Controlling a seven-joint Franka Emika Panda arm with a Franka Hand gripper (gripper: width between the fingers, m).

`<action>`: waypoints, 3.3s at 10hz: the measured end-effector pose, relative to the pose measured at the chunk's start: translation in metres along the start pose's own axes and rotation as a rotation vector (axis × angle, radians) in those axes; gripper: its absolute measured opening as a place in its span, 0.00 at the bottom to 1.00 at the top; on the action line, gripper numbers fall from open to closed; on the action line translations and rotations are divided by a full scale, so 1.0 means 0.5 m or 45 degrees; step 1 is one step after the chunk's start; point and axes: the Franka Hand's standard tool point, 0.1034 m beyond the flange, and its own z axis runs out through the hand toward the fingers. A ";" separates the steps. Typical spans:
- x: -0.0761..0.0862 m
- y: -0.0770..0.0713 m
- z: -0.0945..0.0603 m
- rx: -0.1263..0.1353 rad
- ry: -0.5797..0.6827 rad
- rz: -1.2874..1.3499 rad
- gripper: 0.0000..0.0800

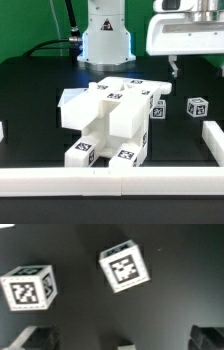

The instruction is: Assemble chair

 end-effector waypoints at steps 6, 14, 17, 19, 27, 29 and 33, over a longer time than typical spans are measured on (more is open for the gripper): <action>-0.020 -0.019 0.053 -0.006 0.030 -0.343 0.81; -0.061 -0.013 0.135 -0.046 -0.012 -0.403 0.67; -0.064 -0.006 0.135 -0.045 0.004 -0.407 0.36; -0.065 0.006 0.135 -0.042 0.034 -0.396 0.36; 0.066 0.076 -0.044 -0.004 -0.025 -0.371 0.36; 0.138 0.094 -0.066 -0.003 -0.042 -0.345 0.36; 0.136 0.094 -0.063 -0.004 -0.036 -0.348 0.36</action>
Offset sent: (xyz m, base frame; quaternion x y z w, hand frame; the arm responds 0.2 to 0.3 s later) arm -0.0077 0.0120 -0.0247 -0.0036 0.0129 -0.2542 0.9671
